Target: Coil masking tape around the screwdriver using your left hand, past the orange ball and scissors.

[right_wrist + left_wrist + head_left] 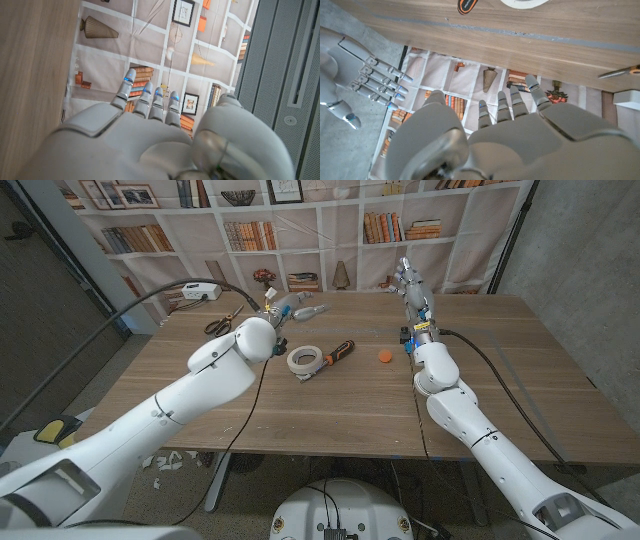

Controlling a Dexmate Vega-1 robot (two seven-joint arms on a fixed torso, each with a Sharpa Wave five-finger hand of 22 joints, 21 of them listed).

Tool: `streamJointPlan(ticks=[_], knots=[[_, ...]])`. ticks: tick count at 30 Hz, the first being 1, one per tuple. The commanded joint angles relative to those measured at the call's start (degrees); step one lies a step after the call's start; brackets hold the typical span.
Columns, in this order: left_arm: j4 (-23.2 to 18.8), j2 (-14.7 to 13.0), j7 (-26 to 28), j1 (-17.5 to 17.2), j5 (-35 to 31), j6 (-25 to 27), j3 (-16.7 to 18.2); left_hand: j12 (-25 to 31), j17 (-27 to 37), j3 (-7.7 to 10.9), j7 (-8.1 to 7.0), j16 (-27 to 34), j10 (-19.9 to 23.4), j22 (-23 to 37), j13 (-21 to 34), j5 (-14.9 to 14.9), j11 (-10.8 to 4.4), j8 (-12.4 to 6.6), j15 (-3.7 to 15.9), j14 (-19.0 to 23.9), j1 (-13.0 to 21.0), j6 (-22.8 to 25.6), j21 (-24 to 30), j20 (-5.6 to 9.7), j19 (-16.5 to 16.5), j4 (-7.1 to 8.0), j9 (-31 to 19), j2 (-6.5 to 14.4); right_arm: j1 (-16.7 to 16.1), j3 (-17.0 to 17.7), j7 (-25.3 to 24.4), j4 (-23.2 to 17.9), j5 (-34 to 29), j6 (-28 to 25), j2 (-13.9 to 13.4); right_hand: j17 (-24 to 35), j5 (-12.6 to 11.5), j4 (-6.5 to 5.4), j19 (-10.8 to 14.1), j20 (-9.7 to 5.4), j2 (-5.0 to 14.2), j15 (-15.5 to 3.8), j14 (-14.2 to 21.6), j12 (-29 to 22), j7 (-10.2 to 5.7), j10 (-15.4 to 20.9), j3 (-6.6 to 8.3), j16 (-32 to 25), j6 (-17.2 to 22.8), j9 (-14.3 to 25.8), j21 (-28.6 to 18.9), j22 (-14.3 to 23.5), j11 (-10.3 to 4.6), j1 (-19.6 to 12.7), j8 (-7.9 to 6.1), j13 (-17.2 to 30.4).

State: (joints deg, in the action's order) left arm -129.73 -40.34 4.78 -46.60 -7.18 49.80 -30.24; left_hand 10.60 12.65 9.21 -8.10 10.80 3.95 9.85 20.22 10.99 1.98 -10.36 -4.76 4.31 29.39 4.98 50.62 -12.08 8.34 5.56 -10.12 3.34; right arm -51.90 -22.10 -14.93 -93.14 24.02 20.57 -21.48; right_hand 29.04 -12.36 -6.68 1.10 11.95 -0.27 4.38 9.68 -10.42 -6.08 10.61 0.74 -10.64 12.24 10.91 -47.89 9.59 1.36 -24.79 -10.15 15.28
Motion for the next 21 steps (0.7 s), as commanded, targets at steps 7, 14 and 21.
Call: streamJointPlan(ticks=[7,14,21], knots=[[13.79,7.98,-2.62,-19.87,23.11,-59.3,26.16,-0.16,-1.52,-2.47,-2.14,-0.57,-3.45,0.18,-3.36,0.73,-2.17,0.26,0.44,-4.61,-5.24,-2.21,-3.26,-0.14,2.48,2.05,0.13,-0.83,1.6,0.4,9.13,2.89,6.25,-1.29,-4.31,-4.89,-3.2,-1.37,-5.49,0.39,0.15,-0.01,-7.89,-0.13,-4.39,-6.13,-3.15,0.2,-7.53,-0.44,8.71,-0.17,-1.9,5.16,-0.14,-2.41],[18.65,8.13,-8.23,-16.13,26.68,-63.52,25.39,0.09,-1.98,-3.76,-2.37,-0.5,-3.9,0.21,-5.07,1.47,-2.45,0.07,1.95,-6.25,-7.68,-1.9,-4.61,2.65,3.33,2.86,0.21,-0.98,1.88,0.31,7.99,4.55,5.71,-1.59,-3.86,-7.33,-4.54,-1.13,-10.53,-2.3,1.33,-2.97,-11.37,-0.64,-3.57,-6.56,-3.72,-0.07,-4.58,-0.52,13.57,0.01,-1.95,5.86,-1.22,-3.32],[19.85,8.94,-8.02,-14.5,28.01,-61.63,24.63,0.0,-2.18,-4.0,-2.44,-0.38,-4.61,0.22,-6.01,1.96,-2.61,0.5,2.27,-6.65,-8.46,-3.19,-5.11,3.65,3.14,3.02,0.24,-0.39,3.29,-0.56,8.23,8.86,5.64,1.45,-0.77,-8.13,-4.94,-0.85,-9.14,-3.18,1.96,-3.9,-11.22,-0.89,-2.55,-6.14,-3.6,-0.38,-3.65,-0.52,13.81,0.06,-1.12,5.54,-1.36,-3.5]])
